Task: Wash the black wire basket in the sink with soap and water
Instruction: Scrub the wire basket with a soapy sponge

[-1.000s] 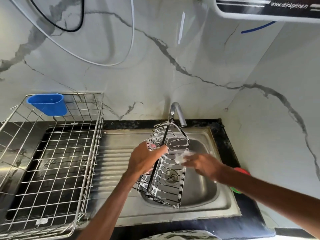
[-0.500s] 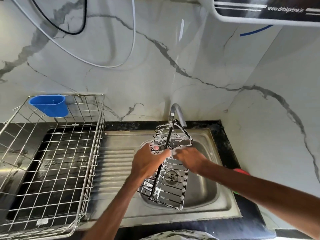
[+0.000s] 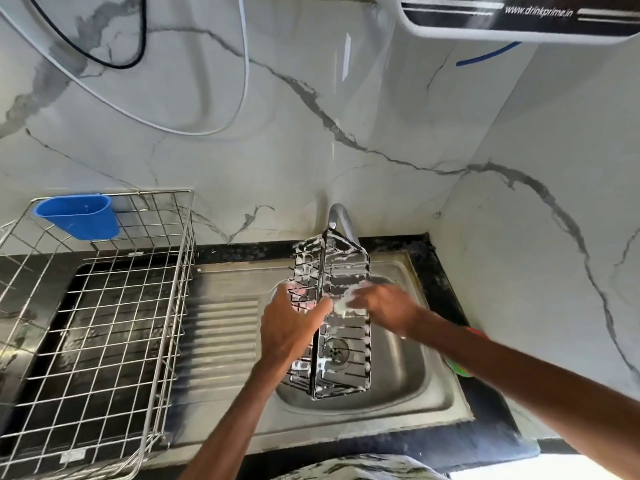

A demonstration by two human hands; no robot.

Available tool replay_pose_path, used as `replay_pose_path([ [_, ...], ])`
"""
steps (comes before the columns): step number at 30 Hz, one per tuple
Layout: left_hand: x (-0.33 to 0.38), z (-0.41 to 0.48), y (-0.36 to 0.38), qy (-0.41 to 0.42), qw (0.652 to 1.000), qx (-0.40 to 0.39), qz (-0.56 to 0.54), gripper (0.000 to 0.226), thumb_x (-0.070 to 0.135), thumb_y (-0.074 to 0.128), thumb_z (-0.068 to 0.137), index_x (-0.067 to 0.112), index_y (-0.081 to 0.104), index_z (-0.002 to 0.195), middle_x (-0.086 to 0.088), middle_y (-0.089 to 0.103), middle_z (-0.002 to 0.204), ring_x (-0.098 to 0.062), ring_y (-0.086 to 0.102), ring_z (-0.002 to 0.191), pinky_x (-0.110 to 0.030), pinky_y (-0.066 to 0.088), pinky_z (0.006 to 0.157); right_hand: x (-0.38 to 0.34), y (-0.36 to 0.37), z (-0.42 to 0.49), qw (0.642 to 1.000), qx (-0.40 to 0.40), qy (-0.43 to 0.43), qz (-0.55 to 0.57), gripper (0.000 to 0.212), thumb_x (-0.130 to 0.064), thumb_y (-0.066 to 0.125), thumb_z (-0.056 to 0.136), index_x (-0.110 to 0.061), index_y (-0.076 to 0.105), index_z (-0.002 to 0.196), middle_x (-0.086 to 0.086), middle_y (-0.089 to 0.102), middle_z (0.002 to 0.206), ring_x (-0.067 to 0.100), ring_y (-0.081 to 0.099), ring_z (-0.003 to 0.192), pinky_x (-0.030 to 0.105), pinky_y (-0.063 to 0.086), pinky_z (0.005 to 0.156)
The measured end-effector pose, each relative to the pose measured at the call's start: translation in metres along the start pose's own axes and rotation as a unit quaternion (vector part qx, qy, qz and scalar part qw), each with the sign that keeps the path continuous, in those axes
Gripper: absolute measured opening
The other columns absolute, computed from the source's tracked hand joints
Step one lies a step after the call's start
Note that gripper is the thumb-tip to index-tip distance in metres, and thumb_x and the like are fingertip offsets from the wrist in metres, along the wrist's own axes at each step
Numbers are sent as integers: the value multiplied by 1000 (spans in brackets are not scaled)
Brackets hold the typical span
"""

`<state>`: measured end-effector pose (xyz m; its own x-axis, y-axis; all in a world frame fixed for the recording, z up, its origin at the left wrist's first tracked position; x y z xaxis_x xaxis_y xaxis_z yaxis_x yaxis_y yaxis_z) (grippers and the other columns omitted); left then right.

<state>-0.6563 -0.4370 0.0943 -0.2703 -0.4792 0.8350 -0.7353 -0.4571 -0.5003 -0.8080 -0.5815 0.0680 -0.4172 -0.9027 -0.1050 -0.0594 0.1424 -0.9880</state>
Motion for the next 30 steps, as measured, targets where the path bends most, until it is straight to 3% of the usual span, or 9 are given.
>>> replay_pose_path([
  [3, -5, 3, 1, 4, 999, 41, -29, 99, 62, 74, 73, 6, 44, 149, 0, 62, 133, -10, 49, 100, -26, 39, 86, -17, 30, -14, 998, -23, -45, -26, 48, -31, 24, 105, -24, 66, 126, 6, 62, 135, 25, 65, 116, 43, 58, 91],
  [6, -12, 6, 2, -9, 998, 57, -35, 83, 51, 81, 80, 6, 50, 142, 23, 53, 94, 4, 49, 77, -18, 37, 62, -37, 55, -41, 991, -68, -110, -12, 31, -16, 48, 100, -24, 69, 122, 5, 65, 133, 26, 65, 118, 42, 59, 92],
  [8, -14, 5, 3, -14, 998, 56, -36, 80, 50, 80, 81, 4, 51, 139, 23, 48, 87, 8, 44, 73, -17, 35, 58, -37, 52, -47, 986, -136, -99, 12, 45, -30, 28, 105, -20, 66, 127, 8, 59, 141, 28, 58, 128, 43, 53, 103],
  [12, -12, 8, 5, -3, 998, 47, -45, 99, 58, 74, 81, 4, 37, 156, -4, 59, 140, 0, 57, 96, -17, 43, 77, -14, 21, -21, 995, -83, -56, 14, 70, -46, 14, 94, -18, 62, 137, 9, 49, 151, 27, 44, 139, 43, 36, 115],
  [14, -6, 8, 1, 11, 997, 51, -60, 108, 64, 66, 72, 6, 35, 157, -11, 49, 155, -21, 57, 125, -28, 42, 97, 3, 5, -5, 999, -48, -13, 6, 50, -37, 29, 99, -23, 65, 131, 7, 55, 142, 28, 54, 129, 49, 48, 104],
  [17, -1, 7, -5, 37, 995, 65, -73, 102, 59, 64, 68, 5, 43, 151, -11, 56, 148, -13, 51, 114, -26, 38, 90, 3, -1, 3, 999, -8, -35, -12, 26, -15, 58, 100, -23, 67, 123, 8, 62, 130, 28, 62, 116, 49, 58, 89],
  [21, -5, 4, -8, 53, 992, 88, -74, 93, 54, 69, 67, 5, 51, 144, 6, 67, 124, -3, 56, 96, -3, 38, 79, -33, 20, -28, 994, -56, -89, -16, 74, -56, 2, 104, -19, 59, 135, 8, 59, 138, 26, 63, 118, 47, 52, 98],
  [26, -15, 5, -12, 57, 984, 123, -119, 68, 63, 66, 62, 23, 59, 117, 26, 60, 101, 15, 55, 92, -5, 38, 80, -42, 47, -53, 995, -51, -61, 64, 54, 7, 39, 84, -15, 71, 122, 12, 70, 126, 31, 68, 114, 49, 60, 89],
  [30, -32, 17, -4, 64, 988, 98, -99, 57, 66, 67, 71, 32, 57, 116, 2, 76, 96, -12, 72, 93, -5, 42, 83, -44, 18, -35, 985, -37, -11, 165, 46, 13, 50, 85, -10, 73, 118, 7, 71, 123, 17, 70, 112, 35, 57, 96],
])
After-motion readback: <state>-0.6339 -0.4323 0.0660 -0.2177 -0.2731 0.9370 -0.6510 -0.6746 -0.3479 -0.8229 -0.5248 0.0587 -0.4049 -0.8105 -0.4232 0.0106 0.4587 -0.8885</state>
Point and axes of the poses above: each hand's wrist, its own z-axis towards the middle knuckle, its own y-axis out of the palm, x = y × z, the point moved 3 cm from there along z, towards the middle knuckle
